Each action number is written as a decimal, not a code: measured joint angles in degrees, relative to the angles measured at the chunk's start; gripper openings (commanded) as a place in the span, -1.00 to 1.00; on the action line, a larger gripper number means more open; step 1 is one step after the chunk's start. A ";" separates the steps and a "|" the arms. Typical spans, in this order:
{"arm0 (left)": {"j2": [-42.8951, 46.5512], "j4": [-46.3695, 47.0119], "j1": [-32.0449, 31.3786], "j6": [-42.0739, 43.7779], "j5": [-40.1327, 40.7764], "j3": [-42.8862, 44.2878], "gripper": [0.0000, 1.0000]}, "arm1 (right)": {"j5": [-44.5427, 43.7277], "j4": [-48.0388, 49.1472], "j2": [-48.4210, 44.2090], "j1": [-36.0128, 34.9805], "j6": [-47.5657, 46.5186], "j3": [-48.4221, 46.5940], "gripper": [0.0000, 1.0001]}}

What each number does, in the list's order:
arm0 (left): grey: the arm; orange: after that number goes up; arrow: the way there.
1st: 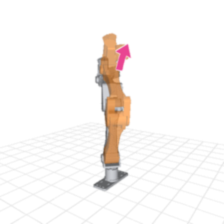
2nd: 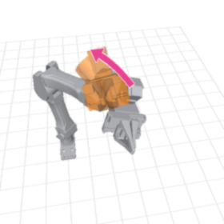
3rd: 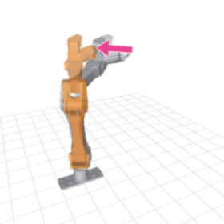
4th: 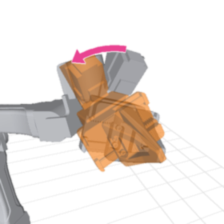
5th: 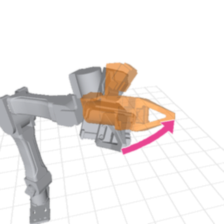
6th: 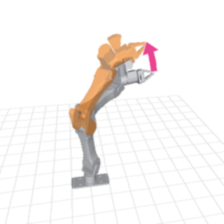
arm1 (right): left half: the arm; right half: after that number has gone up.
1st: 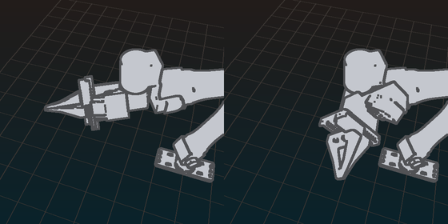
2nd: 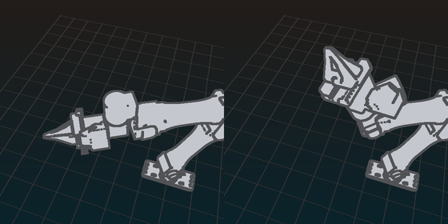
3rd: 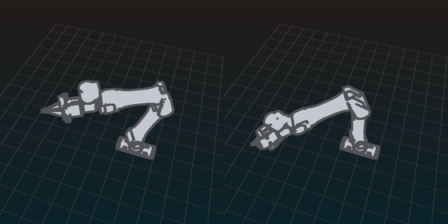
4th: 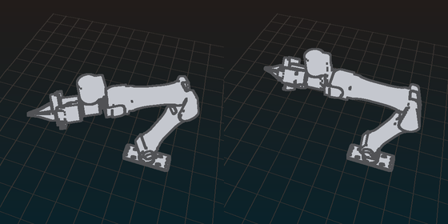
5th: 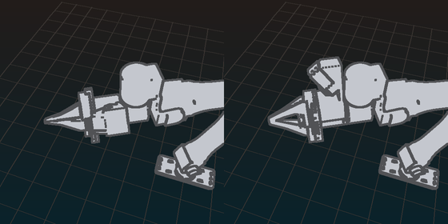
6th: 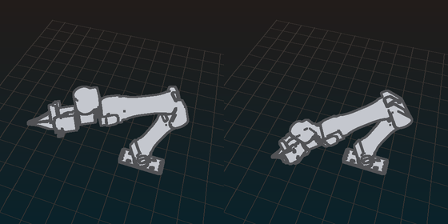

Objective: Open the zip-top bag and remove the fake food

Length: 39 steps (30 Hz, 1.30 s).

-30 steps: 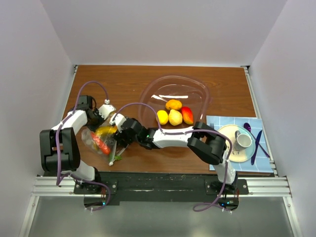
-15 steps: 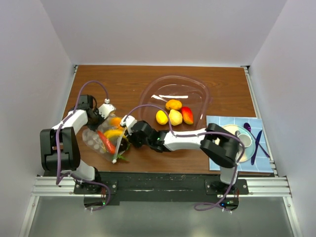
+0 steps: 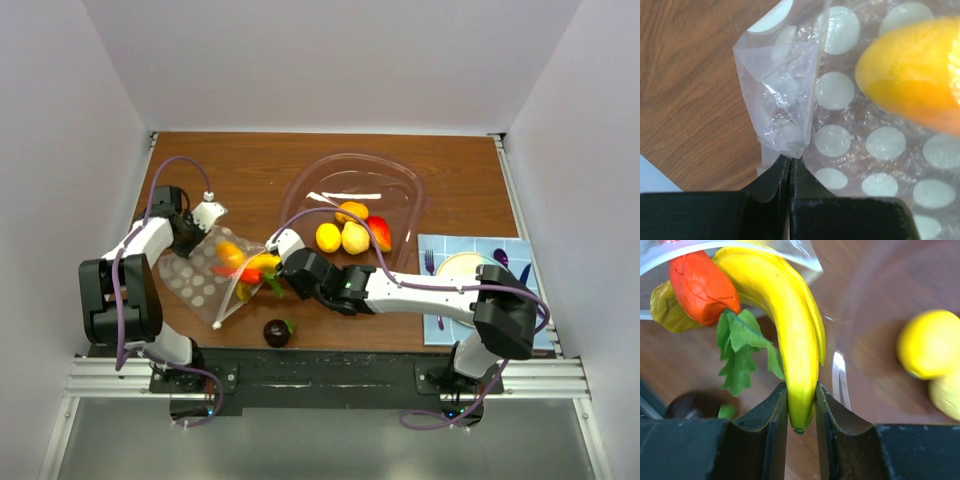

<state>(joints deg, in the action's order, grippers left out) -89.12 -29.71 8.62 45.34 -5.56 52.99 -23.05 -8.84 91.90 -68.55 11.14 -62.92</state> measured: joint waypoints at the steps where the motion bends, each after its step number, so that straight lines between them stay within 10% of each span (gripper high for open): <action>1: 0.35 0.00 0.00 0.00 -0.17 -0.09 -1.00 | -1.66 -1.57 0.00 0.00 -0.09 -0.28 -1.00; 18: 2.16 0.24 0.00 0.02 -0.63 -2.58 -1.00 | -15.76 -13.44 -12.04 8.72 -4.20 -4.90 -1.00; 30: 2.16 0.33 0.00 0.04 -1.25 -3.23 -1.00 | -2.82 -9.14 -10.27 9.57 -2.67 -3.96 -1.00; 39: 2.16 0.31 0.00 0.09 -1.27 -3.23 -1.00 | -8.92 -8.59 -5.31 15.69 -2.82 -10.12 -1.00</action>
<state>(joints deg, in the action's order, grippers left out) -86.96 -29.41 8.62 45.43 -6.83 49.76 -31.97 -17.43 86.59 -52.86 8.32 -73.03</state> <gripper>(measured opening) 0.018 0.269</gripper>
